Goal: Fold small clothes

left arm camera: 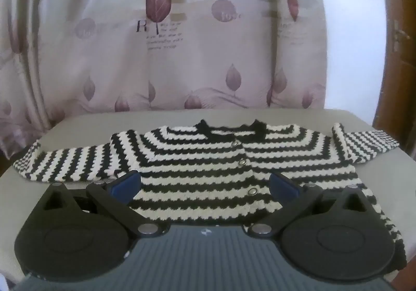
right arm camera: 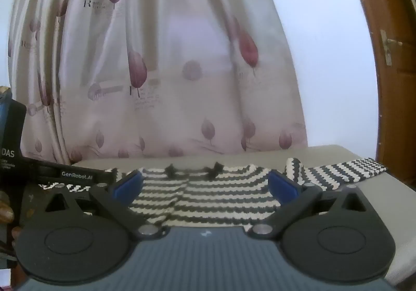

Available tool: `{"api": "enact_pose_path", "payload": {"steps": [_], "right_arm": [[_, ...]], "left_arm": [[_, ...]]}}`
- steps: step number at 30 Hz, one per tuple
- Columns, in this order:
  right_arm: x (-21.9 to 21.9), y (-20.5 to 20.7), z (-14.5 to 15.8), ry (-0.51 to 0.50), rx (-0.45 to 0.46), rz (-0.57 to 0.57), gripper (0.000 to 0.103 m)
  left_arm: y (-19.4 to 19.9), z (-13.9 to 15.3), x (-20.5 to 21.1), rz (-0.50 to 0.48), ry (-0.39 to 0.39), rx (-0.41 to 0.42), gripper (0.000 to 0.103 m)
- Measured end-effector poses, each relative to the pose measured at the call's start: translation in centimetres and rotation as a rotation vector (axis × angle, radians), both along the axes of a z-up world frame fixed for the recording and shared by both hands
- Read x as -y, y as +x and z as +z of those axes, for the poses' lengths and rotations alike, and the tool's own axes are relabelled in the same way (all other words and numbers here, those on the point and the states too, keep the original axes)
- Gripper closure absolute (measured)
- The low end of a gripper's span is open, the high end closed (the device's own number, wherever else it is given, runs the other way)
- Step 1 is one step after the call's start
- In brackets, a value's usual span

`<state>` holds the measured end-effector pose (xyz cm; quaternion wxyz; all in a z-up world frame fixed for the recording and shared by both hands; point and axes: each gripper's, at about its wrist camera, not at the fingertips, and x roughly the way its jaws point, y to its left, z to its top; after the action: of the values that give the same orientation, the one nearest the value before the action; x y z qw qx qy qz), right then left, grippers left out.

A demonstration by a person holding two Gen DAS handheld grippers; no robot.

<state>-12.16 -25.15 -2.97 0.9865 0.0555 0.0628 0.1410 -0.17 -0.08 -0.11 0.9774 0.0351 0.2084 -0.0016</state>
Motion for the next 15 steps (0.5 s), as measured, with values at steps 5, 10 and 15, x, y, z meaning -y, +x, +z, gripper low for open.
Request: {"api": "enact_pose_path", "payload": {"steps": [5,10,15], "right_arm": [[-0.6,0.1,0.1,-0.004,-0.017,0.0,0.0],[-1.2,0.6,0.3,-0.015,-0.062,-0.005,0.0],[-1.4,1.2,0.5,-0.013,-0.079,-0.003,0.0]], "left_arm": [[1.1,-0.9,-0.8,0.027,-0.044,-0.067,0.0],[1.3,-0.8,-1.2,0.033,-0.049,-0.074,0.0],[1.8,-1.2,-1.3,0.024,-0.068,-0.08,0.0]]}}
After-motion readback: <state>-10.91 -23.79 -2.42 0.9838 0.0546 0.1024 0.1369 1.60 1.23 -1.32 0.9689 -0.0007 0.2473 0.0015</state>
